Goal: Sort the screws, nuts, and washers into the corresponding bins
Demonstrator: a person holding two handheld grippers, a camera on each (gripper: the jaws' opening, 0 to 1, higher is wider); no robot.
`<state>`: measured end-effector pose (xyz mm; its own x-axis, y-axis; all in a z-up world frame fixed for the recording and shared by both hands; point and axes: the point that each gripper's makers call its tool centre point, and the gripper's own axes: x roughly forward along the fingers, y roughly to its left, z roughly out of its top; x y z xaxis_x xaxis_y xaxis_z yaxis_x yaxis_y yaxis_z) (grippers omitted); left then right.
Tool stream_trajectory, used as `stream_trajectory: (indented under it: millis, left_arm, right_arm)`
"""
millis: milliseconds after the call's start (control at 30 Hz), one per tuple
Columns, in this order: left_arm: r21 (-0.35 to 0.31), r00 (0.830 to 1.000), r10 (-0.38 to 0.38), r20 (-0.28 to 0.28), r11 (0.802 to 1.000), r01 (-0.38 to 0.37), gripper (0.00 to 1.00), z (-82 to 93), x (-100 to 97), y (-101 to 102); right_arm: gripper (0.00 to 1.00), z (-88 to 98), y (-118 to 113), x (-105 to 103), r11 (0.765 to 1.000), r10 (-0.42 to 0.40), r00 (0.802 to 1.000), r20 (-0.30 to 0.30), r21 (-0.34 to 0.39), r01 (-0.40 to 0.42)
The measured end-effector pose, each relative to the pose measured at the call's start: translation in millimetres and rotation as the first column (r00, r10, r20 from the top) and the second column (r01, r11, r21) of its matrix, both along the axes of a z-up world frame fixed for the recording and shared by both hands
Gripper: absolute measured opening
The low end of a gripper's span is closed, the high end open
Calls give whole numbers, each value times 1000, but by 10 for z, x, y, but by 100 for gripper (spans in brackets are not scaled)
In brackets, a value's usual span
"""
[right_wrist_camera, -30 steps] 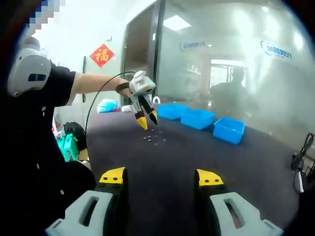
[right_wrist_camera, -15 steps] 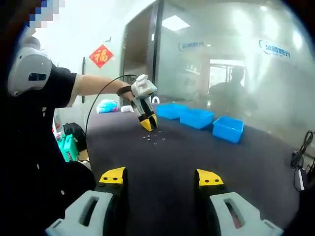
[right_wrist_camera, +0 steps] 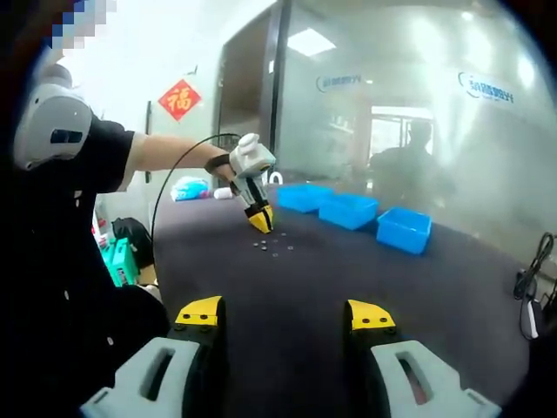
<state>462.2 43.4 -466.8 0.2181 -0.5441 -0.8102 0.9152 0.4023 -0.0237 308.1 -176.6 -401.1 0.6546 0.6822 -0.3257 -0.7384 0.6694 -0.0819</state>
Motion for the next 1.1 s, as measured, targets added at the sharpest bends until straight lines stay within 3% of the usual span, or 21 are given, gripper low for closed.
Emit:
stream_trajectory:
  millis: [333,433,500,600,833,933,1033,1067,1100]
  left_arm:
    - [-29,1000,13,19,1000,-13,4,18,-6,15]
    - [-71,999,23,36,997,-21,4,75,-7,0]
    - [-133,999,39,21,990,-36,4,131,-32,-41]
    - [-150,997,54,54,988,-45,4,177,-16,7]
    - [-306,987,141,80,946,-111,4,407,-16,34]
    - [-379,978,177,106,917,-125,4,523,-34,47]
    - [-449,943,254,216,883,-135,4,697,-42,48]
    - [-469,933,267,242,874,-128,4,745,-54,50]
    - [-505,925,291,243,852,-135,4,801,-72,39]
  right_arm:
    - [49,-13,-4,-7,1000,0,1000,0,4,0]
    - [49,-9,-12,-4,1000,-2,1000,1,5,2]
    - [49,-6,-15,1,1000,-3,1000,3,5,3]
    - [49,8,-10,15,1000,-4,1000,7,8,4]
    - [49,74,-28,60,999,-22,999,28,32,22]
    - [49,97,-45,74,999,-35,999,36,43,34]
    - [49,133,-58,78,997,-50,998,48,60,47]
    - [49,143,-64,80,997,-55,997,51,65,52]
    - [49,155,-68,81,996,-60,997,55,72,56]
